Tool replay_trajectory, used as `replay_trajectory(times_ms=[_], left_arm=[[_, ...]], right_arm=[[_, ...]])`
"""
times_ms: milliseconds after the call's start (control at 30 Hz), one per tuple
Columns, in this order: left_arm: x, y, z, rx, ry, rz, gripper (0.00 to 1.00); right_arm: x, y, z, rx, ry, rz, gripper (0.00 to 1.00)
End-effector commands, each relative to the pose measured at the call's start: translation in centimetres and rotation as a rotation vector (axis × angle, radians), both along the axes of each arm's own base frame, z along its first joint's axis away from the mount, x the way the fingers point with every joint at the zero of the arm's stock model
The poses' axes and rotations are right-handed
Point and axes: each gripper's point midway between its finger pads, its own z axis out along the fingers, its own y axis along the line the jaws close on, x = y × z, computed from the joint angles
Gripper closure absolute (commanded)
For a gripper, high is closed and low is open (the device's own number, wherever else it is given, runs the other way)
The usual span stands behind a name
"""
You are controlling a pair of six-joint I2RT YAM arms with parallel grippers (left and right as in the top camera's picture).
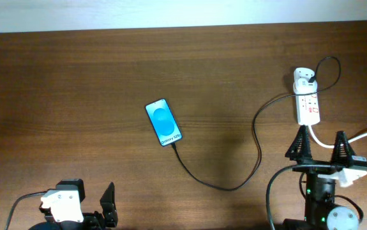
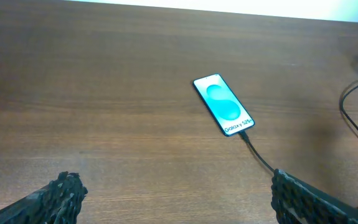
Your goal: Plug charger to phone and switch on socket
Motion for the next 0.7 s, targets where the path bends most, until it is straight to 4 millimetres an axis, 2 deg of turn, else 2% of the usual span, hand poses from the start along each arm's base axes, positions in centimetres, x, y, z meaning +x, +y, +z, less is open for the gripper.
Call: replay_trajectory(times_ms=[0, 100, 200, 267, 300, 433, 500, 567, 667], left_arm=[[0.0, 0.1, 0.1, 0.017, -0.006, -0.001, 0.01], [0.0, 0.1, 0.1, 0.017, -0.006, -0.001, 0.01], [0.0, 0.1, 0.1, 0.017, -0.006, -0.001, 0.01], [0.0, 0.1, 0.1, 0.017, -0.006, -0.001, 0.01], [0.0, 0.1, 0.1, 0.017, -0.006, -0.001, 0.01], [0.0, 0.1, 0.1, 0.017, -0.006, -0.001, 0.01], [0.0, 0.1, 0.1, 0.017, -0.006, -0.001, 0.01], [0.0, 0.1, 0.1, 0.017, -0.006, -0.001, 0.01], [0.0, 0.1, 0.1, 0.017, -0.006, -0.001, 0.01]], right_arm=[[-0.4, 0.7, 1.1, -0.043, -0.049, 0.021, 0.02], [-0.3, 1.5, 1.2, -0.052, -0.055, 0.065, 0.02], [0.5, 2.3, -0.8, -0.052, -0.06, 0.106, 0.02], [1.3, 2.4, -3.5, -0.018, -0.007, 0.124, 0.02], [1.9, 2.1, -5.5, -0.007, 0.05, 0.11, 0.01], [2.5, 1.7, -9.5, 0.015, 0.213, 0.088, 0.02], [2.5, 1.9, -13.3, 0.018, 0.368, 0.081, 0.01], [2.5, 2.7, -13.3, -0.107, 0.378, 0.105, 0.02], [2.5, 3.0, -13.3, -0.107, 0.376, 0.119, 0.02]])
